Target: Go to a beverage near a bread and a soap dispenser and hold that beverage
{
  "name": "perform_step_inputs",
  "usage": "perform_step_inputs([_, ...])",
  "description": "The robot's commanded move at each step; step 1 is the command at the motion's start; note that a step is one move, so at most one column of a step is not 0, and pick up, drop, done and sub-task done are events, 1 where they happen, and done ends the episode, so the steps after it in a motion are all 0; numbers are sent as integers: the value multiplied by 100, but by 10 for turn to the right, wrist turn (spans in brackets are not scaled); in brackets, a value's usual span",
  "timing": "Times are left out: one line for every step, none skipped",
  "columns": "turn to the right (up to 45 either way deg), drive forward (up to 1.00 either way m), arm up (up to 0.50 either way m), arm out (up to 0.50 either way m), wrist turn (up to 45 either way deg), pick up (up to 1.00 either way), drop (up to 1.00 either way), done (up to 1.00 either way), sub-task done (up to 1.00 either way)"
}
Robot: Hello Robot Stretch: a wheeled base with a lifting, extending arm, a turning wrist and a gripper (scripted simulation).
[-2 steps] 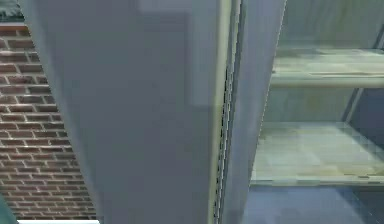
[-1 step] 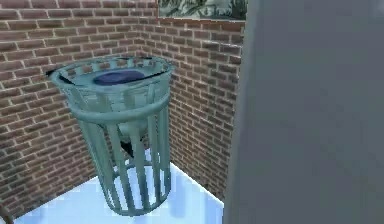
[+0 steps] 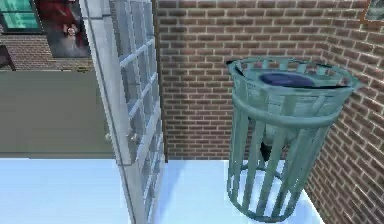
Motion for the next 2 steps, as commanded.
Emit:
perform_step_inputs([-450, 0, 0, 0, 0, 0, 0, 0, 0])
perform_step_inputs([-420, 0, 0, 0, 0, 0, 0, 0, 0])
